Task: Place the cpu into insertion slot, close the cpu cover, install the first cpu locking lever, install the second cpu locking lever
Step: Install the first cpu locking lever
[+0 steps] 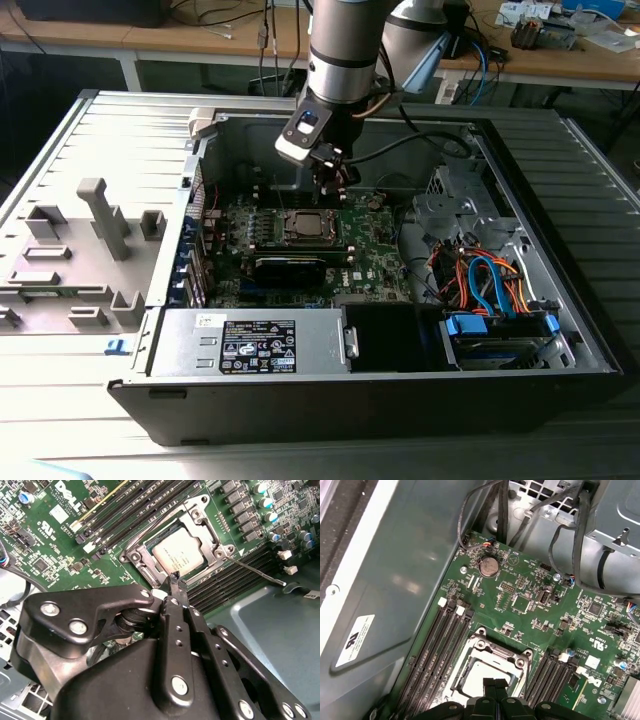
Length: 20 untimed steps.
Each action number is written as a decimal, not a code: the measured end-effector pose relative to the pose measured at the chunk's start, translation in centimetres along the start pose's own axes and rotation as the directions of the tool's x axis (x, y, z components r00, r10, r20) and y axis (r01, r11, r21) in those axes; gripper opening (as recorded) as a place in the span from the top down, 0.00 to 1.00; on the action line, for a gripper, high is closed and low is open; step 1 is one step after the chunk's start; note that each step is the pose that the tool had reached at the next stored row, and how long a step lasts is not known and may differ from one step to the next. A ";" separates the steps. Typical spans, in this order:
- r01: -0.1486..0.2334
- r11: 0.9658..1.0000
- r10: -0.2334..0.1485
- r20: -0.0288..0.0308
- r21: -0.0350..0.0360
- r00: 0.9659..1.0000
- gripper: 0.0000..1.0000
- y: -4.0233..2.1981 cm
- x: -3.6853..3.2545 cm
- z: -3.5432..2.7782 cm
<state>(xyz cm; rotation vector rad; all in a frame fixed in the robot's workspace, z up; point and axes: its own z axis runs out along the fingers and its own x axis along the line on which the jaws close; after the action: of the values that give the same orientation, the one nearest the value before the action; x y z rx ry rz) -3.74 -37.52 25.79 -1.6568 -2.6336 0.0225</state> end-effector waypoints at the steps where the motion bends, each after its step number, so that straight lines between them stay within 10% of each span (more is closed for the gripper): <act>1: 0.004 1.000 -0.004 0.000 0.000 1.000 0.89 0.00 0.00 0.00; 20: 0.067 0.998 -0.067 0.002 0.001 0.998 0.89 0.00 0.00 0.00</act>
<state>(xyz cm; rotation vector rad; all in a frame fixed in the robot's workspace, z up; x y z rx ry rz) -3.74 -37.52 25.79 -1.5673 -2.6885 0.0242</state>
